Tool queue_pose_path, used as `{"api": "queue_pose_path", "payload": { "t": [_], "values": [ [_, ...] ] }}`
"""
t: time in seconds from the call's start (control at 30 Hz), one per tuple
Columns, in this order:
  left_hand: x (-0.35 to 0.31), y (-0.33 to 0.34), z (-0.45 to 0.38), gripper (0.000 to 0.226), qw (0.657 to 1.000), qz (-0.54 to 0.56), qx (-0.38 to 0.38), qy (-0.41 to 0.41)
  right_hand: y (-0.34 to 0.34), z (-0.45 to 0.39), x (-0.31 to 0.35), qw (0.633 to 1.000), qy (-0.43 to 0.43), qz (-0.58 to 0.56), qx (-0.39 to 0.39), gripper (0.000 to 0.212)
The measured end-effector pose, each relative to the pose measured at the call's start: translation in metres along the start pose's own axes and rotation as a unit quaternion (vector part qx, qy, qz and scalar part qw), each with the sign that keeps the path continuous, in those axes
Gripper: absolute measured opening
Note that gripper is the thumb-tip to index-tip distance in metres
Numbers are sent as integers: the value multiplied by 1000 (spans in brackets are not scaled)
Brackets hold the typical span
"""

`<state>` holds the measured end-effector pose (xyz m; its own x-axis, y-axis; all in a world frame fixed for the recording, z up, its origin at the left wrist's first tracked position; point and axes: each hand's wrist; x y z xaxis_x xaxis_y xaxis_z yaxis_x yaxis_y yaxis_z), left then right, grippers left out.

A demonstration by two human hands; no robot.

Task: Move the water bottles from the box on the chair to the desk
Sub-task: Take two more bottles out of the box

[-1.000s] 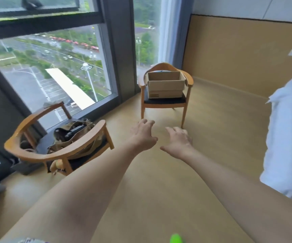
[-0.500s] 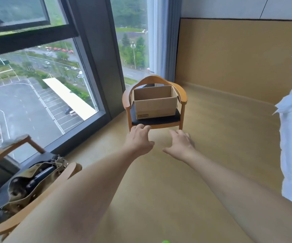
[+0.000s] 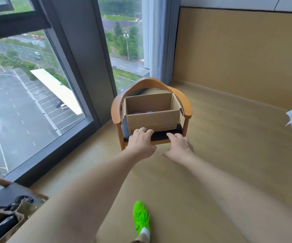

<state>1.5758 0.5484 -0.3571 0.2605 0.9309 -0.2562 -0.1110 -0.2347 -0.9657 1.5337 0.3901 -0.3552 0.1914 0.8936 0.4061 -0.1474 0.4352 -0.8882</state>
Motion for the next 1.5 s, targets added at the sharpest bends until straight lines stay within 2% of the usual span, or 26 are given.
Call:
{"api": "queue_pose_path", "payload": {
  "t": [0.17,0.33,0.57,0.77,1.0,1.17,1.27,1.4,1.5],
  "values": [
    [40,-11,-118,44,999,5,35,-14,-14,-111,17,999,33,6,13,82],
    [71,-25,-217,51,999,16,43,-23,-33,-208,39,999,41,-4,-4,82],
    [108,-7,-315,58,996,26,71,-50,-33,-323,42,998,49,-11,33,79],
    [131,34,-402,60,989,17,103,-108,-16,-440,25,993,57,-42,95,77],
    [143,82,-485,60,971,-4,199,-133,16,-540,-18,972,104,-24,208,74],
    [153,124,-519,53,963,-6,234,-135,59,-589,-44,948,179,-70,254,70],
    [163,152,-529,54,969,-42,224,-92,92,-608,-58,928,256,-139,233,64],
    [175,200,-530,73,959,-55,270,-67,144,-621,-75,867,397,-232,190,67],
    [178,230,-531,77,957,-75,274,-59,172,-623,-87,836,455,-266,154,76]
  ]
}}
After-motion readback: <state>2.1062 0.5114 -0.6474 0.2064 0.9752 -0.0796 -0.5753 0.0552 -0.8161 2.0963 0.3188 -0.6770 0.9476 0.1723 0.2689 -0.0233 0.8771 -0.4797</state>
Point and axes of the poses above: each hand's wrist, its own z-axis away from the middle knuckle, its own y-axis out of the palm, x = y × z, and after that the axes turned 4 degrees about -z, right-handed
